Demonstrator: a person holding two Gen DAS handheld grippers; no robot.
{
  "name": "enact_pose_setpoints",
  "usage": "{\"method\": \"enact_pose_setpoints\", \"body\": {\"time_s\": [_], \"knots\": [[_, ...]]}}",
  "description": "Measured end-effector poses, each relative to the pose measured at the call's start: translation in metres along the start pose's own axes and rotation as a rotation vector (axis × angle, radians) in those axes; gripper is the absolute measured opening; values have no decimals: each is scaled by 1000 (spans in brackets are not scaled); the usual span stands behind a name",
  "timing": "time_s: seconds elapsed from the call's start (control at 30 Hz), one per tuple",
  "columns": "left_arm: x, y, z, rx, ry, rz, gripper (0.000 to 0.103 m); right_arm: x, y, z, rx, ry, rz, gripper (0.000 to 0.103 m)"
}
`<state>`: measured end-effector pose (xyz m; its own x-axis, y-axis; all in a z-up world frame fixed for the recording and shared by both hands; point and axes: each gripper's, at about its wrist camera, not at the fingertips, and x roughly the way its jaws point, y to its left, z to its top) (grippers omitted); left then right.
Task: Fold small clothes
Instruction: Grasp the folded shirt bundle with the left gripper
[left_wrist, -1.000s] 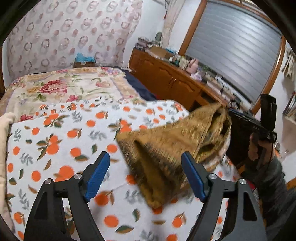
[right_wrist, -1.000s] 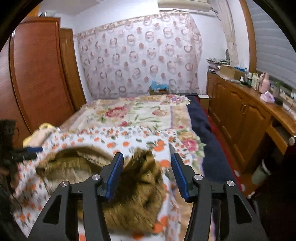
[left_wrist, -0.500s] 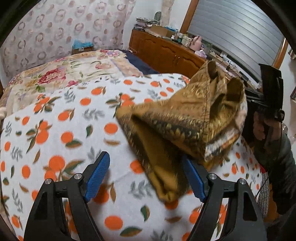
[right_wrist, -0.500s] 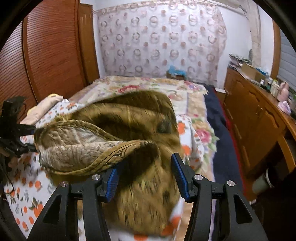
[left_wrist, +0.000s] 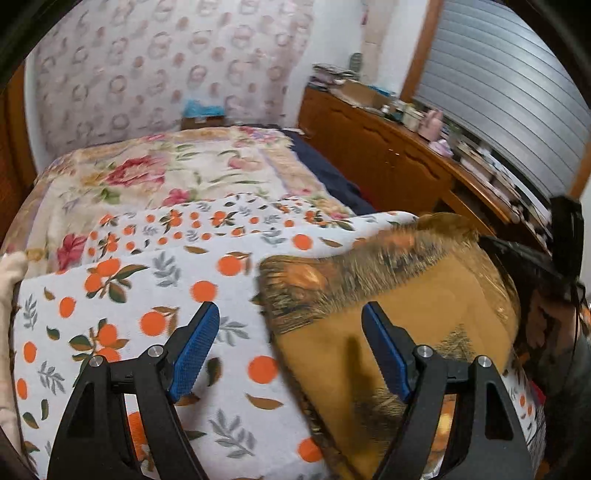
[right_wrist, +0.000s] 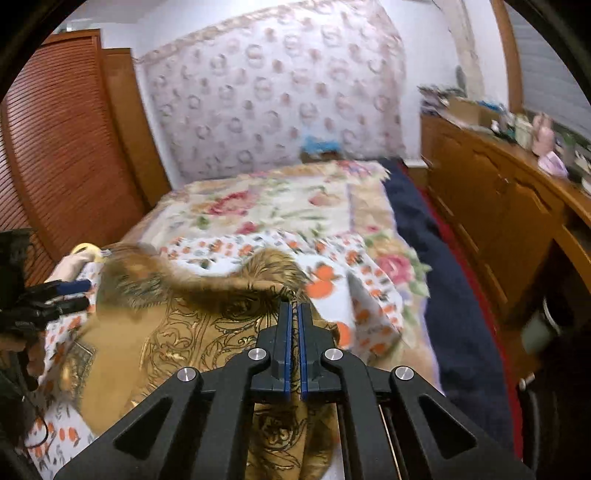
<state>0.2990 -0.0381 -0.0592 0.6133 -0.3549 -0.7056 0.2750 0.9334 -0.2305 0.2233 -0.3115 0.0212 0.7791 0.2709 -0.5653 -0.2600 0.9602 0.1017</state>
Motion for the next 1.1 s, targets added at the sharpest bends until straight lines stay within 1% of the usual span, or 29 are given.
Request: {"method": "enact_pose_setpoints", "body": {"time_s": [0.03,0.07,0.1,0.13,0.17,0.2,0.23,0.27,0.3,0.33,0.37,0.43,0.47,0.5,0.57,0.67,0.7,0.77,0.87,0.9,0.93,0.97,1.0,1.07,1.1], "knots": [[0,2,-1,-5,6,-3,80,1,2,-2,-10,9,-27,3],[0,3,-3,-5,10,-5,80,1,4,-2,-14,16,-34,3],[-1,4,-6,-5,14,-5,80,-2,9,-1,-19,19,-24,4],[-2,2,-9,-5,19,-7,80,-4,11,-1,-25,23,-29,7],[-2,2,-14,-6,29,-17,80,-7,15,-1,-32,26,-49,15],[-2,2,-17,-7,37,-26,80,-10,22,-2,-36,27,-56,27],[-2,1,-20,-8,46,-35,80,-15,23,-3,-35,23,-49,34],[-2,0,-22,-9,55,-42,80,-13,28,-1,-34,23,-40,45],[0,0,-27,-14,69,-50,80,-14,31,-2,-38,24,-28,54],[0,-1,-28,-16,76,-54,80,-15,35,-2,-48,27,-22,57],[1,-2,-32,-20,88,-64,80,-14,32,-4,-57,30,-21,58],[5,-2,-37,-29,107,-73,75,-18,31,-9,-68,46,-28,59],[6,-3,-39,-35,117,-84,71,-14,28,-10,-65,55,-31,61],[5,-5,-40,-33,109,-82,66,-12,27,-10,-58,62,-33,63],[4,-9,-42,-30,116,-96,57,-7,22,-11,-24,89,-10,63],[1,-14,-46,-29,120,-111,50,-4,17,-10,3,107,7,63],[0,-15,-49,-37,122,-127,46,-4,17,-8,8,107,8,63],[-1,-17,-51,-48,127,-153,44,0,16,-7,8,113,7,63],[0,-17,-51,-53,126,-163,43,4,13,-8,20,132,19,63],[1,-16,-50,-65,133,-182,35,6,12,-8,27,133,24,63],[3,-16,-50,-74,143,-202,31,6,10,-7,39,135,34,63],[5,-16,-50,-77,159,-232,20,8,8,-8,44,135,40,63],[7,-16,-50,-79,167,-246,14,7,5,-7,52,130,52,63],[6,-15,-49,-87,171,-276,9,9,1,-6,60,125,76,63],[3,-16,-48,-84,166,-285,8,10,-2,-7,67,128,86,63]]}}
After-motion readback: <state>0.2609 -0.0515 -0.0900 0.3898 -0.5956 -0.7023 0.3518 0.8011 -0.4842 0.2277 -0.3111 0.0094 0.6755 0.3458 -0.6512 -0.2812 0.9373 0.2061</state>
